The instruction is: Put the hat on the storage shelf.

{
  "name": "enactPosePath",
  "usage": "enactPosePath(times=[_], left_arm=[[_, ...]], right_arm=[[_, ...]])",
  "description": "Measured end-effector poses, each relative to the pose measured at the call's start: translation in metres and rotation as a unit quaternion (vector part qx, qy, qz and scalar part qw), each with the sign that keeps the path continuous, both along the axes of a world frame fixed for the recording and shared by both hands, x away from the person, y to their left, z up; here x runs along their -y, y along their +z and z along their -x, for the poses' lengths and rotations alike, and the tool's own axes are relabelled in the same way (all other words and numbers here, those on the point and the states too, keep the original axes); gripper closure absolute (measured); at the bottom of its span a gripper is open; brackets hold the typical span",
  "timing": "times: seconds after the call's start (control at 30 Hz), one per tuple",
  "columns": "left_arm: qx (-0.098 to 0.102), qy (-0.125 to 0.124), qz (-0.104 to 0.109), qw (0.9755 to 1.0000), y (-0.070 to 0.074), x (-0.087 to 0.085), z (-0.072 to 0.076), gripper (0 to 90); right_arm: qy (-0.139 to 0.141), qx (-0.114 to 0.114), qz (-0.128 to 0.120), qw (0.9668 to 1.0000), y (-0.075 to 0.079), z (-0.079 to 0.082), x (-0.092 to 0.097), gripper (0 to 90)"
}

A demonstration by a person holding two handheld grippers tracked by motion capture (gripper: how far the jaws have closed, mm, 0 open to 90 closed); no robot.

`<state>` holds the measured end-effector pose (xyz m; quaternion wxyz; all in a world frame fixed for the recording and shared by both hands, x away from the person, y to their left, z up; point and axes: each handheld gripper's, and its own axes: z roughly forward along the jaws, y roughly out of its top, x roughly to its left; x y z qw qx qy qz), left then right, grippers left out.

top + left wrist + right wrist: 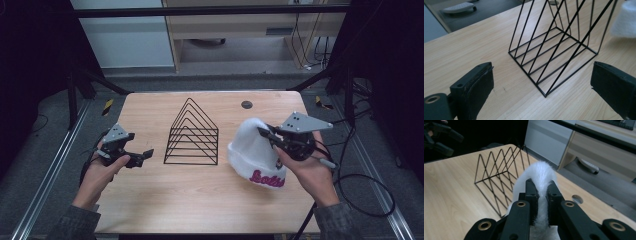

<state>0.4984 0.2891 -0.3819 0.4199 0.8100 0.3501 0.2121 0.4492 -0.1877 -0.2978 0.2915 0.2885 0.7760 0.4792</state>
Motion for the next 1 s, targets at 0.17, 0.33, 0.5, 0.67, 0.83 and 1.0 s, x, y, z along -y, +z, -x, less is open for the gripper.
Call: enactPosePath(times=[0.17, 0.33, 0.5, 0.67, 0.83, 1.0], left_arm=[[0.004, -0.013, -0.011, 0.9998, 0.014, 0.008, -0.002, 4.5], [0.016, -0.022, -0.013, 0.9995, 0.033, 0.017, -0.005, 5.4], [0.019, -0.033, 0.002, 0.9993, 0.051, 0.026, -0.01, 8.6], [0.025, -0.041, -0.003, 0.9988, 0.062, 0.034, -0.016, 12.0], [0.032, -0.047, 0.002, 0.9984, 0.074, 0.042, -0.02, 15.0], [0.029, -0.054, 0.017, 0.998, 0.08, 0.049, -0.026, 17.2]], right_arm=[[-0.005, 0.006, -0.006, 1.0, 0.018, -0.013, 0.002, 83.4], [-0.005, 0.024, -0.008, 0.9997, 0.037, -0.021, -0.004, 83.4], [-0.011, 0.036, -0.005, 0.9993, 0.054, -0.033, -0.013, 83.4], [-0.012, 0.046, -0.015, 0.9988, 0.067, -0.045, -0.021, 83.4], [-0.01, 0.059, -0.027, 0.9978, 0.083, -0.051, -0.028, 83.4], [-0.014, 0.069, -0.034, 0.9969, 0.095, -0.059, -0.036, 83.4]])
